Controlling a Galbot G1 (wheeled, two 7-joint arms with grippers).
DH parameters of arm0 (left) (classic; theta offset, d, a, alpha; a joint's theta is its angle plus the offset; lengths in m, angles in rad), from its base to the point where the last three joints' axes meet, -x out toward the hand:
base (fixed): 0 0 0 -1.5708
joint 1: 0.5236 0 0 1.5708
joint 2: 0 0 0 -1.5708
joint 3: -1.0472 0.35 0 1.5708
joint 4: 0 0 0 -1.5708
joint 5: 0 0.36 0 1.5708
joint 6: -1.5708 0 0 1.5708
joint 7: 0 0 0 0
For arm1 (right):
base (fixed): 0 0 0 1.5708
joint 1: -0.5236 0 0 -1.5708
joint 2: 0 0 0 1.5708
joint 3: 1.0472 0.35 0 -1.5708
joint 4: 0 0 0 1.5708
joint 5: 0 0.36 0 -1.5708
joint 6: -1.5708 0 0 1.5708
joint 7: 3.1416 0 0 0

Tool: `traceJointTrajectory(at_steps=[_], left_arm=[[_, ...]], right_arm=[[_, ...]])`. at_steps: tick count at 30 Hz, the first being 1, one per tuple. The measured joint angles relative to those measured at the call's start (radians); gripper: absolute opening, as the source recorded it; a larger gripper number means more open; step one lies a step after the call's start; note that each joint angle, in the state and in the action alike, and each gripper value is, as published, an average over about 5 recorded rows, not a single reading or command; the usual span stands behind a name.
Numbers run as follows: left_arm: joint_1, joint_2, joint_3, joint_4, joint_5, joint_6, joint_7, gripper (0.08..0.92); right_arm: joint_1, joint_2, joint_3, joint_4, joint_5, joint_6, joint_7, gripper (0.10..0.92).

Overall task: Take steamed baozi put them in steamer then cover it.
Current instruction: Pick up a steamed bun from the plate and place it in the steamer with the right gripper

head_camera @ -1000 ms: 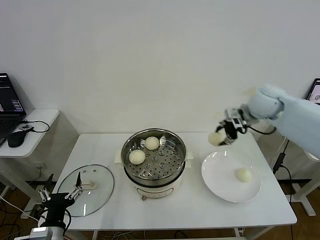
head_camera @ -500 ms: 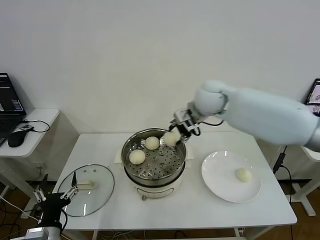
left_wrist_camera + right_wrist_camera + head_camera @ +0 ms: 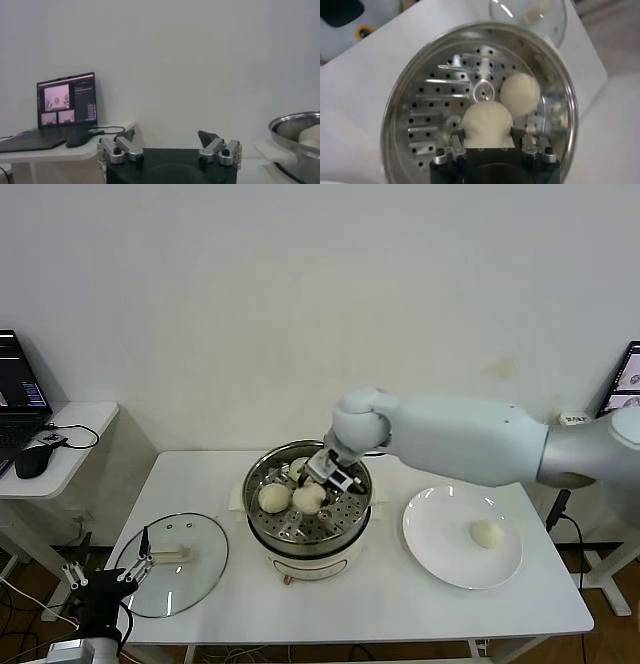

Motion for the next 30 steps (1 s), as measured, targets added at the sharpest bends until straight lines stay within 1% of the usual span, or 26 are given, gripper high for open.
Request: traceJointTrajectory(at_steps=[15,17,25,30], left_arm=[[0.0,-0.007,0.002,0.002,0.0,-0.001,-0.001,0.823],[0.0,-0.007,0.003,0.001,0.0,-0.001,-0.001,0.823],[0.001,-0.005,0.003,0.001,0.0,-0.002,-0.001,0.823],[0.009,0.006,-0.007,-0.001,-0.001,-0.003,0.0,0.823]], right_arm=[[-0.003,0.009,-0.033,0.014,-0.017,0.094,-0.05,0.595],[-0.001,0.005,-0.033,0.016,-0.017,0.1,-0.051,0.609],[0.024,-0.021,-0.017,0.027,-0.01,0.106,-0.055,0.798],[0.048,-0.062,0.008,0.039,0.003,0.086,-0.055,0.822]])
